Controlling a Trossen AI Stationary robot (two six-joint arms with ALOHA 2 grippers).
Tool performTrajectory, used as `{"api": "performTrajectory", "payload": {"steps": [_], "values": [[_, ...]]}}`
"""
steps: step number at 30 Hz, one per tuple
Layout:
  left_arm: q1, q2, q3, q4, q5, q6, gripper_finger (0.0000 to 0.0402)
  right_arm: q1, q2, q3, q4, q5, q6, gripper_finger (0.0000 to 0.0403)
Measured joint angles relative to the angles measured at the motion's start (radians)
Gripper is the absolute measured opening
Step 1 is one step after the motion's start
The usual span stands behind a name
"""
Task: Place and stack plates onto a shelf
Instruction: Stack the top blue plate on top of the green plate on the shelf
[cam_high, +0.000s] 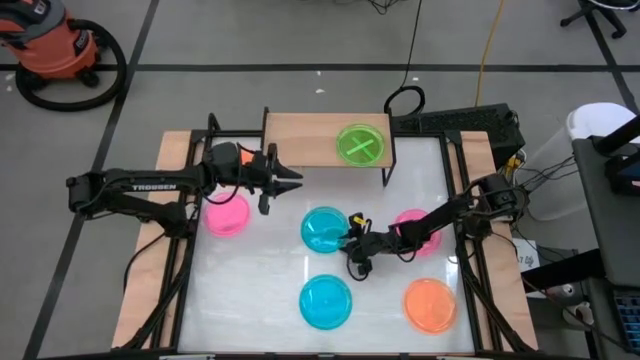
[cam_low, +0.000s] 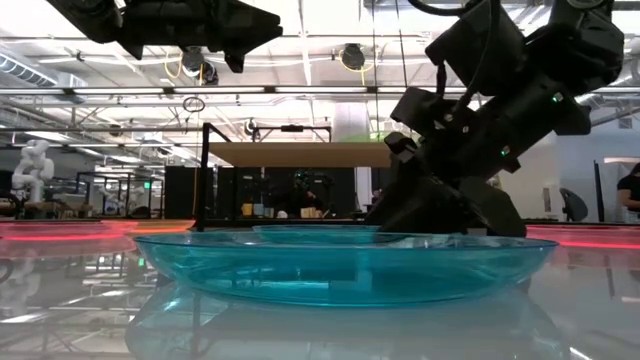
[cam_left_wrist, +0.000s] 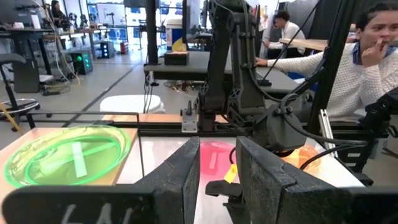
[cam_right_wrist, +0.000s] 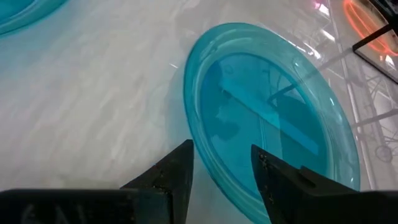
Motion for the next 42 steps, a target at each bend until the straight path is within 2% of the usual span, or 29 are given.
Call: {"api": "performTrajectory", "payload": {"steps": [6, 13, 15, 21, 27, 34, 37, 42], "values": [[0.0, 0.0, 0.0, 0.0, 0.0, 0.0, 0.0108, 0.0, 0.001, -0.001, -0.009, 0.0, -0.013, 0.0114], [0.0, 0.0, 0.0, 0.0, -0.016, 0.0, 0.0108, -0.002, 0.002, -0.002, -0.003, 0.003, -0.013, 0.0018], [0.0, 0.0, 0.0, 0.0, -0.016, 0.0, 0.0108, -0.001, 0.002, -0.002, 0.018, 0.003, -0.016, 0.0005], [0.0, 0.0, 0.0, -0.005, -0.016, 0.001, 0.0108, 0.024, -0.041, -0.006, 0.072, 0.009, -0.033, 0.0001], [0.0, 0.0, 0.0, -0.006, -0.016, -0.001, 0.0108, 0.066, -0.186, -0.005, 0.081, 0.033, -0.059, 0.0], [-0.009, 0.0, 0.0, -0.006, -0.02, -0.001, 0.0108, 0.069, -0.286, -0.005, -0.028, 0.059, -0.061, 0.0003], [-0.016, 0.0, 0.0, -0.006, -0.025, 0.0, 0.0108, 0.056, -0.284, -0.005, -0.131, 0.058, -0.036, 0.0024], [-0.019, 0.0, 0.0, -0.005, -0.025, 0.001, 0.0108, 0.043, -0.284, -0.005, -0.274, 0.056, 0.02, 0.0089]]}}
